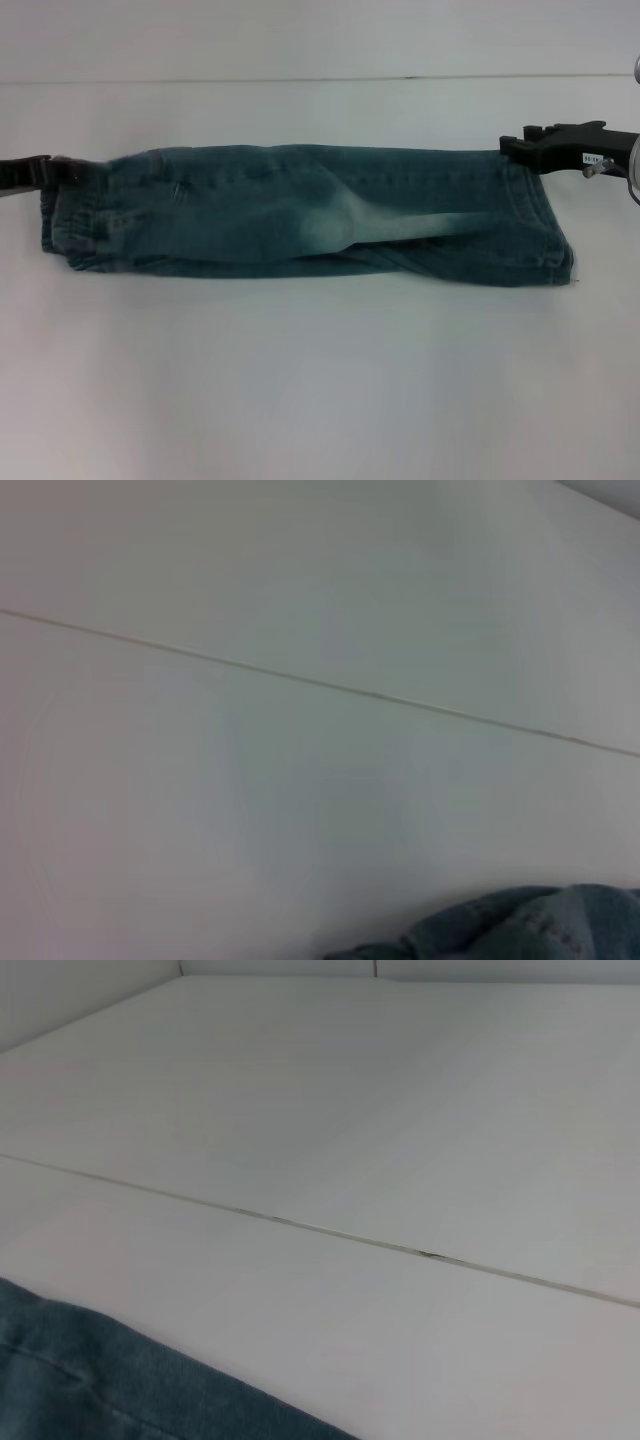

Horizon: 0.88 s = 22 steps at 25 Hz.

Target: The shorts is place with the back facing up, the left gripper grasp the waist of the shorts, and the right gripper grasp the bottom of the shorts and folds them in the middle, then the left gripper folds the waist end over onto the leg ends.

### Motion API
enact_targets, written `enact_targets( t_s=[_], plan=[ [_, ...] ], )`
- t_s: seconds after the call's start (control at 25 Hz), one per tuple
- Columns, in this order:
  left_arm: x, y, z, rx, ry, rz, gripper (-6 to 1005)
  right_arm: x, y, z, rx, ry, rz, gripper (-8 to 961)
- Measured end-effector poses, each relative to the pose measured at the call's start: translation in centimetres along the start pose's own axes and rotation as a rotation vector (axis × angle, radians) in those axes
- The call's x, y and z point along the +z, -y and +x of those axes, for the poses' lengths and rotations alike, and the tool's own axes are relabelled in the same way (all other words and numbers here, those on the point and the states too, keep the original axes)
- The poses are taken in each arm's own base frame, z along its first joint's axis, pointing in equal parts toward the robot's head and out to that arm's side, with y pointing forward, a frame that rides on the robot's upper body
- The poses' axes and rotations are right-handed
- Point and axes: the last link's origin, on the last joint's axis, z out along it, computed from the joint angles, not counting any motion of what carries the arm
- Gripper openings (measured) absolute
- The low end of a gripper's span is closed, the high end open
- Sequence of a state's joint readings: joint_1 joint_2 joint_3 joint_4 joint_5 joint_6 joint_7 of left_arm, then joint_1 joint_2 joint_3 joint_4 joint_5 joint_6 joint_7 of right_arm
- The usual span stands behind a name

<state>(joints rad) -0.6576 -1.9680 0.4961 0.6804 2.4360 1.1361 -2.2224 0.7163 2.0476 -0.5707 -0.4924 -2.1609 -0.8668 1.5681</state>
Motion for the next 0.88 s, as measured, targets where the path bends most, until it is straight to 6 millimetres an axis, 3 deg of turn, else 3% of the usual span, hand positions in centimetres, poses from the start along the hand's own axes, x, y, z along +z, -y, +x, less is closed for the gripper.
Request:
enact_targets(
  t_s=[0.16, 0.4, 0.6, 0.76, 0.88],
  plan=[
    [-0.4, 0.1, 0.1, 0.002, -0.002, -0.001, 394, -0.1, 0.2, 0.1, 0.014, 0.008, 0.006, 464],
    [-1.5, 0.5, 0.5, 0.008, -0.014, -0.001, 588, -1.1, 0.6, -0.4, 0.067, 0.062, -0.024, 583],
    [-2.6, 0.6, 0.4, 0.017, 0.000, -0.013, 749, -3.3, 0.6, -1.6, 0.113, 0.148, -0.125, 683],
    [-3.4, 0.8, -0.1, 0.030, 0.021, -0.025, 909, -5.5, -0.5, -3.1, 0.078, 0.189, -0.271, 853],
    [-3.9, 0.9, -0.4, 0.036, 0.031, -0.032, 908, -7.2, -2.2, -3.8, 0.027, 0.182, -0.424, 921]
  ],
)
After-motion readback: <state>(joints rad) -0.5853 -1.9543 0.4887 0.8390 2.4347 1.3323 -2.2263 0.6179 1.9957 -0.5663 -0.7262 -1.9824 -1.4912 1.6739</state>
